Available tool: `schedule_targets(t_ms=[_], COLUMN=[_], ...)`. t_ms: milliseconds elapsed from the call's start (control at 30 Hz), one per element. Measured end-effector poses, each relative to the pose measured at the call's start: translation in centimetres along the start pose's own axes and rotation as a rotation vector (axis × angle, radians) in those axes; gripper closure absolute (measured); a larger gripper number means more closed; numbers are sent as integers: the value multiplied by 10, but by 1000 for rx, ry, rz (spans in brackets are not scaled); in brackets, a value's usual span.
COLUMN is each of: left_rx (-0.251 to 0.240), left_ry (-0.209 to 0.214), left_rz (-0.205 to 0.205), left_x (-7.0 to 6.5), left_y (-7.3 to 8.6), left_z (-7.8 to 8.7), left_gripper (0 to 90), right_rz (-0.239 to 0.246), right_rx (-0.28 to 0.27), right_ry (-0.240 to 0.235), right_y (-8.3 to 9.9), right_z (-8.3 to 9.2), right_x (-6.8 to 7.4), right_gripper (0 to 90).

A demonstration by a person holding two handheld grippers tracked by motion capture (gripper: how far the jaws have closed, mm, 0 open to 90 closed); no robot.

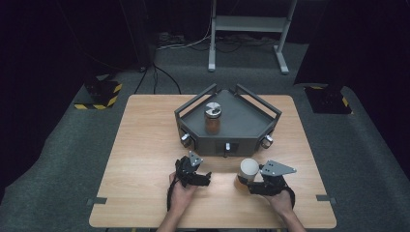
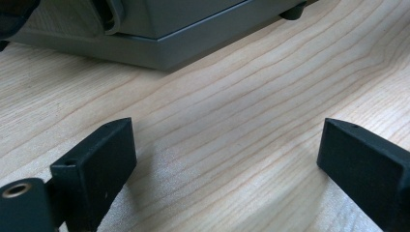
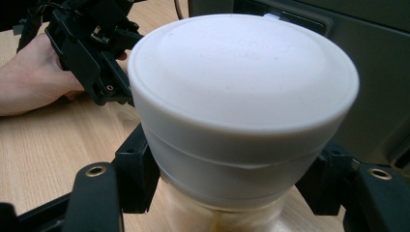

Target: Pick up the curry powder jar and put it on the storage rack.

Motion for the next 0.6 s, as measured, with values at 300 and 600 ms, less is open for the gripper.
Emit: schedule_targets(t_ms=[300,600], left_rx=[0,0], left_ry=[0,0], left_rz=[0,0], left_x=[0,0], left_y=[0,0], left_z=[0,0], left_gripper=[67,67], right_rz=[-12,-19], right_rx=[-11,-14], right_ry=[7,8], right_y=[-3,-10], right_z=[6,11], right_x=[-4,-8], right_gripper=[352,353])
Point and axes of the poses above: each handheld gripper's, and its own axes: z roughly backward along the jaws, y roughly out of its underside, x roughly to its left, the point moved 8 cm from there along -z, roughly forward along the jaws, and after that the axes turned 7 degrees about -z, right-handed, at the moved point
